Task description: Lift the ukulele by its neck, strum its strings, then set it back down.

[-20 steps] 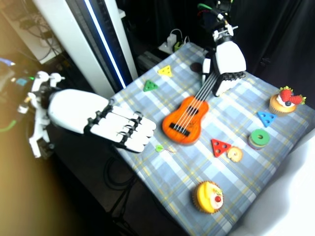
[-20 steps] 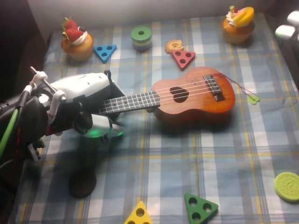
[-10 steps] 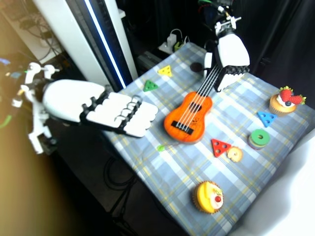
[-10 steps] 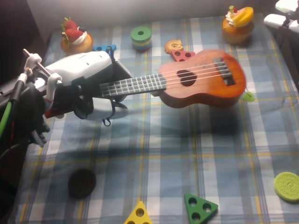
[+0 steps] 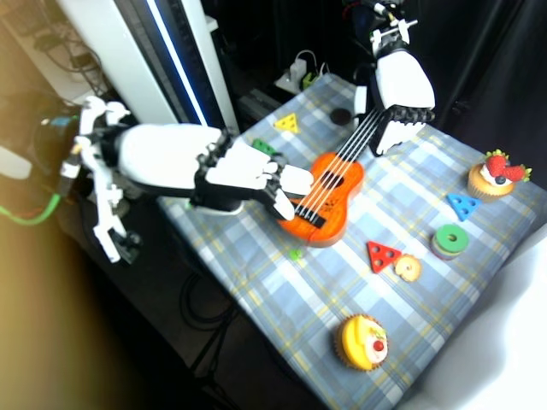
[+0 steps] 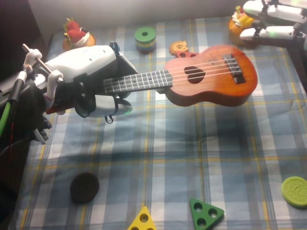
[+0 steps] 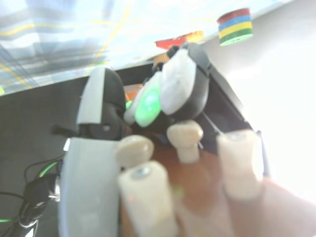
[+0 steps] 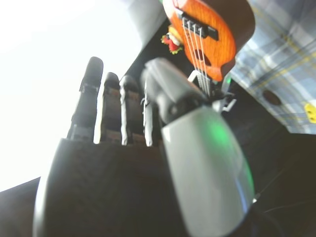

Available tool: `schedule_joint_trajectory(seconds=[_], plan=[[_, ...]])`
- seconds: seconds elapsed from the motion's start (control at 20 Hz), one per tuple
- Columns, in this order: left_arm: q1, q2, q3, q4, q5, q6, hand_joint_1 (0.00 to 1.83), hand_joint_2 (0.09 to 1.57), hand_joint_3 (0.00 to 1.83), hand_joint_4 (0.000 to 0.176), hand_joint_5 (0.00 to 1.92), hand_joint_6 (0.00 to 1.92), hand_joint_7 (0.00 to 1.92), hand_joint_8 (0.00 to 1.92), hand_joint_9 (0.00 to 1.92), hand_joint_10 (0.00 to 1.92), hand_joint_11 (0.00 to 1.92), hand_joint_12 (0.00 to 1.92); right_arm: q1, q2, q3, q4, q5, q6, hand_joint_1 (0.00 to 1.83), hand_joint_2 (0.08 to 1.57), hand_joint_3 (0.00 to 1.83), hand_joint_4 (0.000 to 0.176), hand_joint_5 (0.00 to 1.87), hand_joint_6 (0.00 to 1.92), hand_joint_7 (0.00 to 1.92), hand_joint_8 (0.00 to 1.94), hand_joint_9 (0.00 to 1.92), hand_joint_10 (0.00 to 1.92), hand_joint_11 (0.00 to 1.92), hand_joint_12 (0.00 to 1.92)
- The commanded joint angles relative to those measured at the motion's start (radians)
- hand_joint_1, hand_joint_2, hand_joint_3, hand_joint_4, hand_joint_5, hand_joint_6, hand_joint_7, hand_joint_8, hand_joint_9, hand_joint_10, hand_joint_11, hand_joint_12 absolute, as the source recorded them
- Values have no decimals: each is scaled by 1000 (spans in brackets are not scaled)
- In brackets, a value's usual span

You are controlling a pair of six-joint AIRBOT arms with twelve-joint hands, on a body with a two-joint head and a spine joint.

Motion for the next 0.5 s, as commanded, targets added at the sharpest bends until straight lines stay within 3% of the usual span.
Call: schedule_joint_trajectory(seconds=[0.0, 0.05, 0.15, 0.2, 0.25, 0.3, 0.35, 0.4, 0.45], plan=[[-14, 3, -1, 14, -108, -10, 1343, 1228, 5, 0, 956, 1921, 1301, 1921, 1491, 1921, 1578, 1921, 26, -6, 5, -15, 64, -2, 1624, 961, 1001, 41, 421, 7, 86, 2, 68, 2, 0, 975], [-16, 3, -1, 18, -109, -10, 1342, 1227, 3, 0, 957, 1921, 1310, 1921, 1501, 1921, 1588, 1921, 51, -18, 12, -39, 22, -2, 1714, 898, 1044, 70, 449, 8, 97, 4, 51, 1, 0, 917], [-19, 3, -2, 22, -111, -10, 1349, 1215, 0, 0, 965, 1921, 1318, 1921, 1506, 1921, 1591, 1921, 74, -37, 24, -65, -25, -2, 1789, 857, 1059, 69, 458, 6, 109, 3, 53, 2, 0, 999], [-20, 2, -3, 24, -113, -10, 1346, 1217, 0, 0, 967, 1921, 1325, 1921, 1514, 1921, 1602, 1921, 84, -45, 28, -77, -42, -2, 1818, 852, 1041, 53, 374, 0, 76, 0, 32, 1, 0, 1069], [-21, 2, -3, 26, -113, -9, 1345, 1223, 2, 0, 978, 1921, 1317, 1921, 1516, 1921, 1599, 1921, 94, -53, 33, -87, -58, -2, 1786, 814, 1042, 68, 424, 12, 87, 1, 6, 0, 0, 630], [-23, 2, -4, 27, -114, -9, 1354, 1228, 4, 0, 990, 1921, 1309, 1921, 1516, 1921, 1603, 1921, 105, -59, 37, -98, -76, -2, 1744, 850, 1024, 104, 412, 3, 62, 5, 0, 0, 0, 275], [-24, 2, -4, 29, -114, -9, 1357, 1238, 8, 0, 994, 1921, 1298, 1921, 1513, 1921, 1609, 1921, 115, -64, 39, -107, -90, -2, 1567, 983, 850, 127, 430, 5, 70, 4, 0, 0, 0, 54], [-26, 2, -5, 32, -114, -9, 1371, 1227, 2, 0, 1004, 1921, 1315, 1921, 1532, 1921, 1622, 1921, 124, -69, 42, -116, -101, -2, 1523, 1051, 777, 114, 425, 1, 71, 1, 0, 0, 2, 14], [-27, 2, -6, 36, -114, -9, 1356, 1246, 10, 0, 1025, 1921, 1325, 1921, 1546, 1921, 1626, 1921, 135, -78, 47, -127, -116, -2, 1593, 1005, 849, 119, 408, 0, 64, 0, 0, 0, 24, 50]])
